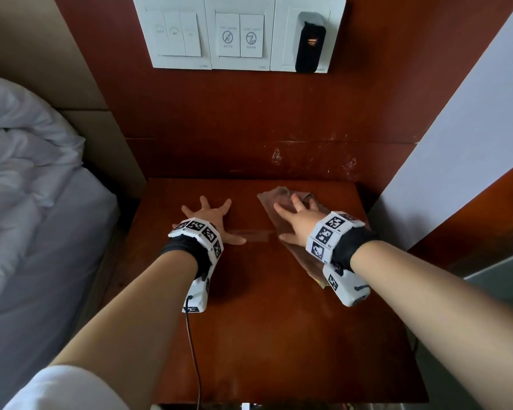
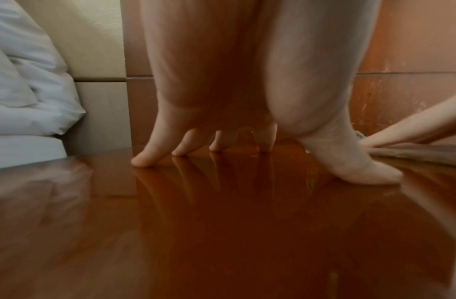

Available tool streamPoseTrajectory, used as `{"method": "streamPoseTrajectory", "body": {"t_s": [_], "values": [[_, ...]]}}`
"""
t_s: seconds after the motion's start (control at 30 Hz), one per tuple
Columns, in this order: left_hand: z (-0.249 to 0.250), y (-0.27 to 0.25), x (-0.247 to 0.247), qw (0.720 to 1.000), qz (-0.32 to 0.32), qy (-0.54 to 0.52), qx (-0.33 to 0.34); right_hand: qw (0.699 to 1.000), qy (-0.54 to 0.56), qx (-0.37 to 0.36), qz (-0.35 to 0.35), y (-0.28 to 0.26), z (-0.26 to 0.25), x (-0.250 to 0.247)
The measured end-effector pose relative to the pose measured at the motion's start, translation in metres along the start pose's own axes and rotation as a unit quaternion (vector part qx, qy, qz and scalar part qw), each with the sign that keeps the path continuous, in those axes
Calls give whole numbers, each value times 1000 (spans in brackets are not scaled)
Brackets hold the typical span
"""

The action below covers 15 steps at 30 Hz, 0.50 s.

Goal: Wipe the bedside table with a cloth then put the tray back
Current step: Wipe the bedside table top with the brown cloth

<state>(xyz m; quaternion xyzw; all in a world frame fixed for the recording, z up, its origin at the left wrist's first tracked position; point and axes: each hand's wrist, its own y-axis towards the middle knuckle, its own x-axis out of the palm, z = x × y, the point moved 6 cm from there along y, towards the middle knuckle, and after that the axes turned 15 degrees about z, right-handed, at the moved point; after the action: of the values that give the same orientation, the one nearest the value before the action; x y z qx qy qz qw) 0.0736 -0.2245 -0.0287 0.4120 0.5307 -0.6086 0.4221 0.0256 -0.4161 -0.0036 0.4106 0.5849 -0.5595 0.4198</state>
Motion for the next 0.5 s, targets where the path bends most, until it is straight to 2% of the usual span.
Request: {"method": "streamPoseTrajectory", "body": {"t_s": [0.23, 0.5], "values": [[5, 13, -1, 1000, -8, 9, -4, 1000, 10, 11, -22, -4, -4, 4], [6, 20, -1, 1000, -6, 11, -1, 998, 43, 43, -2, 18, -8, 6]]}}
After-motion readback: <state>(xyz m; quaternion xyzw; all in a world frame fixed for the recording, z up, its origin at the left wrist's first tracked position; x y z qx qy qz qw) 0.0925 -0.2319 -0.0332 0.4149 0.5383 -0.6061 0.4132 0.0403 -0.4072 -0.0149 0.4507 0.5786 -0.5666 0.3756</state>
